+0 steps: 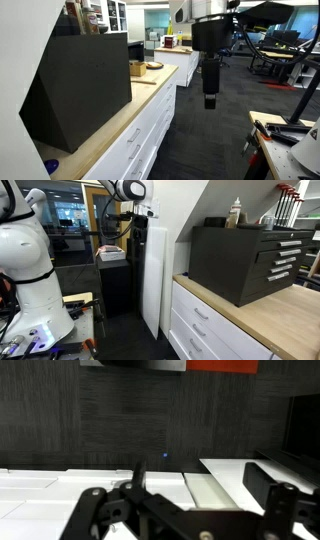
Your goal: Open the top drawer below the black cabinet
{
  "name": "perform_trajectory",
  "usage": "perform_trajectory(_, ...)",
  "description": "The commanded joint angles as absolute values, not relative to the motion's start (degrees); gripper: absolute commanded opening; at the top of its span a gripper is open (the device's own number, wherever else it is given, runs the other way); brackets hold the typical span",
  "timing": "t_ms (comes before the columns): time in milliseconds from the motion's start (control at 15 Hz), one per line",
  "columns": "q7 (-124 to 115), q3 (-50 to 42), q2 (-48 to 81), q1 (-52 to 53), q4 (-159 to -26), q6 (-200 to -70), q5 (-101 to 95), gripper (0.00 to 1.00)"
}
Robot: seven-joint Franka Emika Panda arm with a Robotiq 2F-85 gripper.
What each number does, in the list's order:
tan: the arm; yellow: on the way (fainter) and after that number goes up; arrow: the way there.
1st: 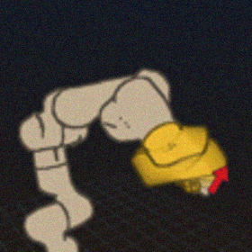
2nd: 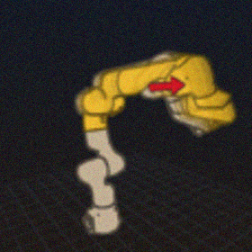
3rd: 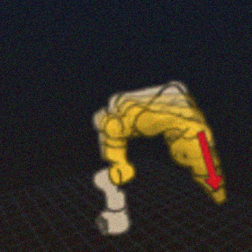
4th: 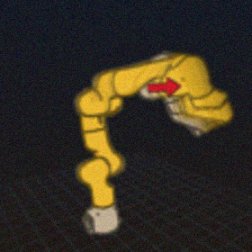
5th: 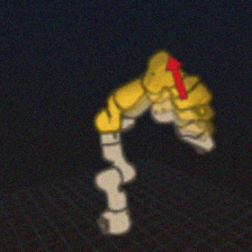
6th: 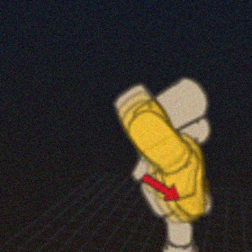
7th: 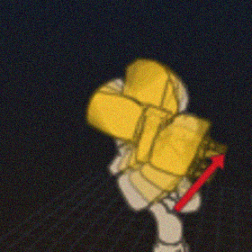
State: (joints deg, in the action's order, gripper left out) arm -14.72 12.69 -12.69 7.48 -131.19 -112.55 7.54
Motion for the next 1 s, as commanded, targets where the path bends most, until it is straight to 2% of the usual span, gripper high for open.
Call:
perform_trajectory(0,-14.8,12.1,-12.7,8.1,-131.1,-112.5,7.4,1.00)
perform_trajectory(533,-13.9,12.2,-12.9,8.2,-131.5,-113.4,7.1,1.00)
perform_trajectory(933,-9.7,11.3,-11.1,7.3,-133.5,-119.6,2.8,1.00)
